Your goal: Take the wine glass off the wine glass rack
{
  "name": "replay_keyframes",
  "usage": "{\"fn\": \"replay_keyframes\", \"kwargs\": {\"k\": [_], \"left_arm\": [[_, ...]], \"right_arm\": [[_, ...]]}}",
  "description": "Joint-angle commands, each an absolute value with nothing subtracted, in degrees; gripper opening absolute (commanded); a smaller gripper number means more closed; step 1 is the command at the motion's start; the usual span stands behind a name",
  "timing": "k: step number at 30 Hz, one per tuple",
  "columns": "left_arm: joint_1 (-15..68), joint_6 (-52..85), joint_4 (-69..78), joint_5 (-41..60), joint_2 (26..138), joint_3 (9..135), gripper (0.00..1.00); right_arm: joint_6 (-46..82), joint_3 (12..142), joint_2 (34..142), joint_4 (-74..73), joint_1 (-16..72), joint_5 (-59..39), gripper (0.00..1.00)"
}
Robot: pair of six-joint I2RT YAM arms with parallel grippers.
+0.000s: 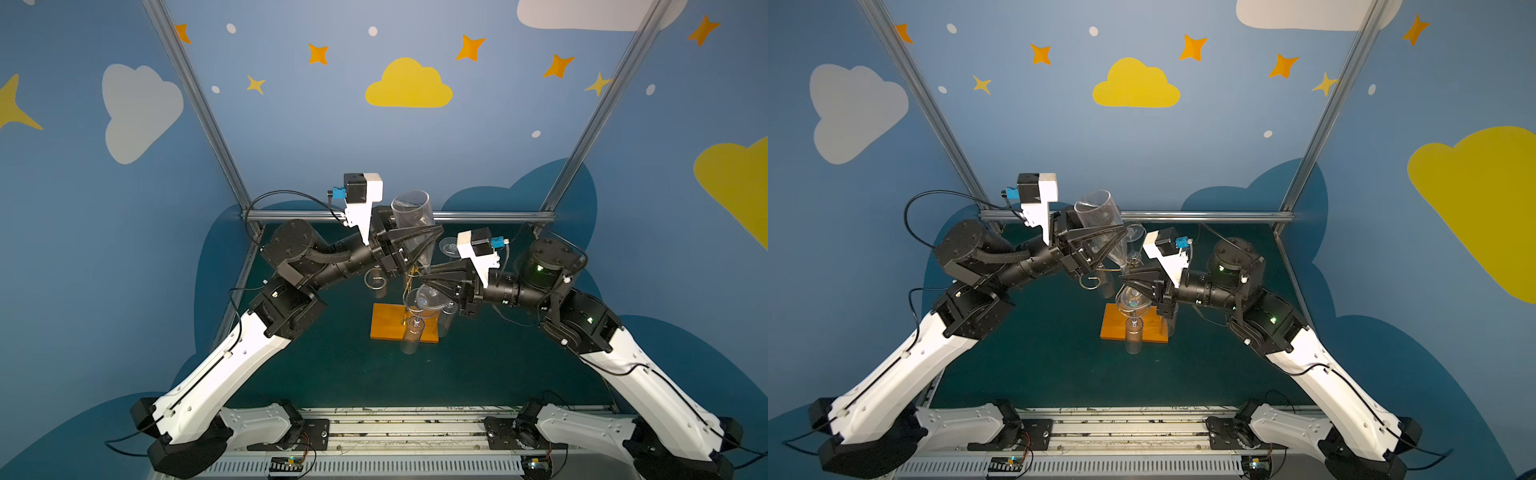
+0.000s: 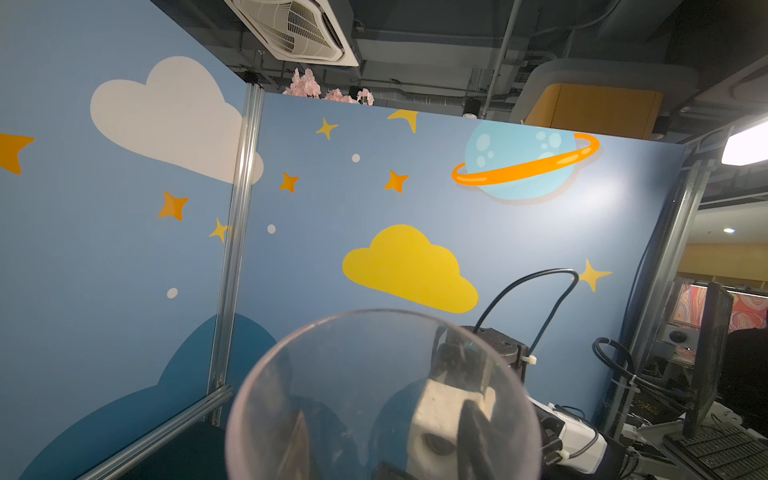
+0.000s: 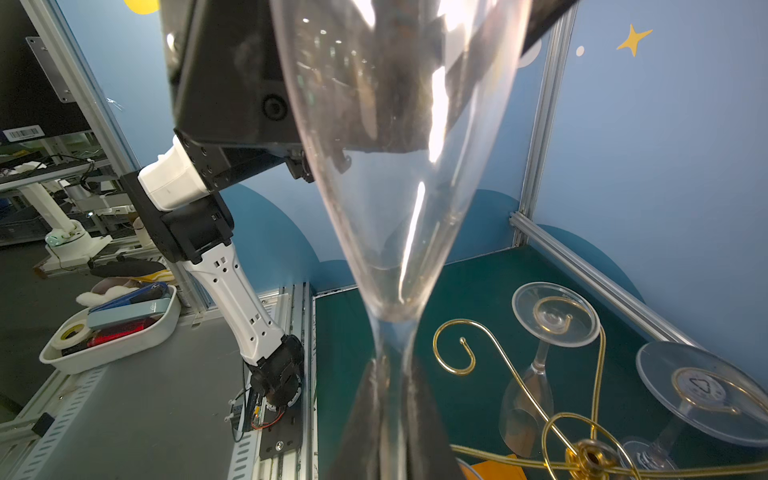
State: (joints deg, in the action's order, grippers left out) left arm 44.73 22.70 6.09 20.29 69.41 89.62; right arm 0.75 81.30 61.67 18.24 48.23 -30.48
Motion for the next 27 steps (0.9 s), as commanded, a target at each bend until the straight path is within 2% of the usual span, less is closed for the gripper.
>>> {"fn": "replay_keyframes", "kwargs": {"k": [1,2,4,5,7,16,27], "left_arm": [[44.6,22.6,7.3,19.5,68.0,89.0,0.39],[44.6,22.8,7.5,19.1,67.6,88.7,0.39],[44.6,23.1,8.0,18.1,66.6,87.7,0.39],[44.7,22.8,8.2,17.4,65.9,87.0,0.39],[44.6,21.8,7.6,15.8,64.3,85.8,0.39],[44.6,13.6,-2.8,4.5,53.1,80.5,0.39],[44.6,-1.4,-11.2,-14.9,38.9,74.5,0.40]], "right_arm": [[-0.4,81.5,60.8,17.5,48.9,-30.2,0.00],[-0.5,81.2,60.6,17.4,49.0,-30.4,0.08],[-0.7,79.9,59.5,15.9,49.4,-29.6,0.52],[-1.0,79.1,58.8,15.0,49.5,-28.7,0.63],[-1.5,78.0,57.3,13.6,49.6,-26.6,0.71],[-5.0,74.4,50.2,12.6,49.6,-14.1,0.75],[-6.8,67.2,41.7,12.5,49.6,-5.9,0.76]]}}
